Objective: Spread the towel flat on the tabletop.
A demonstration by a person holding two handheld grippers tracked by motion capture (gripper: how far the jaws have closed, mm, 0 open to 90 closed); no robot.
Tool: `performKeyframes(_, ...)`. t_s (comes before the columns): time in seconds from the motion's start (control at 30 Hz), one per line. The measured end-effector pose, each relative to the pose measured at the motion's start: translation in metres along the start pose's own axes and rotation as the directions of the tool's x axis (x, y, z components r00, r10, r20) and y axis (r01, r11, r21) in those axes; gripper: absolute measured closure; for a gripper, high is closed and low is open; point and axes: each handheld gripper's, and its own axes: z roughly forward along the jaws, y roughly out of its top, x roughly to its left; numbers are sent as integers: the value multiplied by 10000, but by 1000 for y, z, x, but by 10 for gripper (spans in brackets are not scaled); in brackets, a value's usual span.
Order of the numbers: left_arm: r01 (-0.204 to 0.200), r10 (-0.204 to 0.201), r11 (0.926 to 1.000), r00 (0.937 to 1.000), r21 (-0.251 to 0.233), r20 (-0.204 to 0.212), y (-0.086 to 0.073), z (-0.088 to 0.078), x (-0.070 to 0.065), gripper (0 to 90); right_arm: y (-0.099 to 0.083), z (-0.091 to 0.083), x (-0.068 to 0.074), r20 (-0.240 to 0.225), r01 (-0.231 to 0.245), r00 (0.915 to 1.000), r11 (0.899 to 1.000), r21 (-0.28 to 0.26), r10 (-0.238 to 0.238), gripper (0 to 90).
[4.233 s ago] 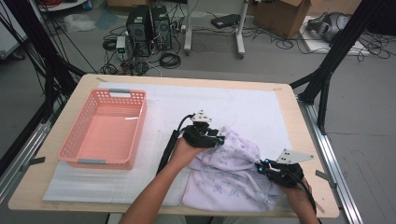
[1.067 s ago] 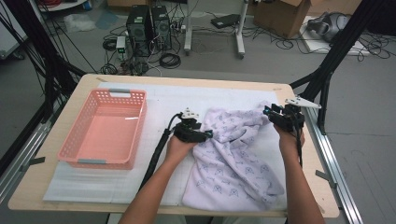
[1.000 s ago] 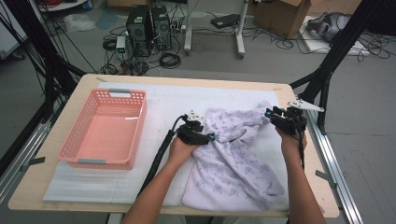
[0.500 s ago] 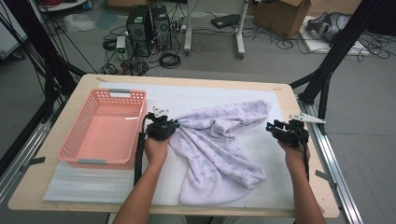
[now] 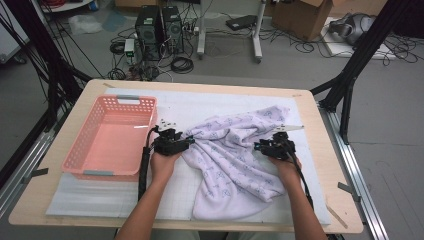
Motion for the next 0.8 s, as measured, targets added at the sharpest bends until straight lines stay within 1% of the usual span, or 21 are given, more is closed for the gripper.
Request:
performKeyframes(0.07, -63, 63, 9999, 10000, 98, 40, -1, 1, 0, 493, 6, 9, 12, 275, 399, 9988, 9992, 80, -401, 555)
performKeyframes(0.13, -89, 88, 9999, 10000, 88, 46, -1, 1, -1, 493, 12, 17, 22, 723, 869, 9934, 9958, 289, -888, 560)
performKeyframes(0.17, -91, 90, 9999, 9999, 99, 57, -2, 2, -2, 494, 15, 20, 26, 885, 1137, 9892, 9928, 388, -1167, 603)
performKeyframes(0.2, -118, 118, 9998, 9999, 128, 34, -2, 2, -2, 494, 17, 21, 28, 873, 1312, 9870, 9902, 484, -1351, 693)
performKeyframes(0.23, -85, 84, 9999, 10000, 120, 32, -3, 2, -3, 494, 19, 22, 30, 753, 1452, 9859, 9878, 560, -1492, 764)
performKeyframes(0.27, -92, 91, 9999, 9999, 137, 46, -3, 3, -2, 494, 19, 22, 32, 684, 1690, 9825, 9837, 611, -1731, 835)
performKeyframes(0.3, -109, 108, 9998, 9999, 160, 62, -3, 3, -2, 493, 19, 23, 33, 619, 1782, 9813, 9820, 631, -1821, 849)
performKeyframes(0.37, -88, 87, 9998, 9999, 185, 71, -3, 3, -2, 495, 18, 21, 30, 361, 1645, 9853, 9845, 605, -1669, 865)
performKeyframes(0.4, -96, 95, 9998, 9999, 183, 82, -3, 3, -2, 494, 17, 18, 25, 320, 1575, 9867, 9860, 555, -1595, 868)
performKeyframes(0.43, -135, 133, 9997, 9999, 188, 101, -3, 2, -2, 495, 17, 16, 23, 417, 1488, 9876, 9874, 543, -1512, 868)
performKeyframes(0.47, -134, 132, 9997, 9998, 179, 116, -3, 2, -3, 495, 15, 12, 18, 564, 1381, 9885, 9894, 459, -1406, 868)
performKeyframes(0.5, -155, 153, 9997, 9998, 180, 125, -3, 2, -3, 495, 13, 7, 12, 803, 1170, 9895, 9923, 399, -1199, 869)
performKeyframes(0.53, -155, 153, 9997, 9998, 168, 158, -3, 2, -4, 494, 11, 2, 6, 1050, 1039, 9888, 9941, 305, -1066, 869)
performKeyframes(0.6, -162, 158, 9997, 9996, 167, 214, -4, 2, -4, 490, 8, -12, -8, 1677, 716, 9831, 9972, 194, -738, 870)
performKeyframes(0.67, -189, 182, 9996, 9994, 225, 298, -4, 2, -6, 483, 5, -27, -22, 2253, 277, 9740, 9996, -93, -249, 869)
performKeyframes(0.7, -234, 225, 9994, 9992, 255, 342, -5, 3, -7, 482, 3, -35, -30, 2519, 41, 9677, 9996, -287, 32, 869)
performKeyframes(0.73, -242, 231, 9993, 9990, 270, 384, -5, 4, -8, 482, 1, -42, -37, 2804, -166, 9594, 9986, -499, 299, 869)
performKeyframes(0.77, -332, 319, 9989, 9987, 323, 401, -6, 4, -9, 482, -1, -50, -43, 3209, -416, 9451, 9966, -706, 622, 869)
performKeyframes(0.8, -328, 314, 9990, 9985, 305, 444, -6, 4, -11, 476, -2, -58, -48, 3637, -609, 9271, 9939, -920, 905, 869)
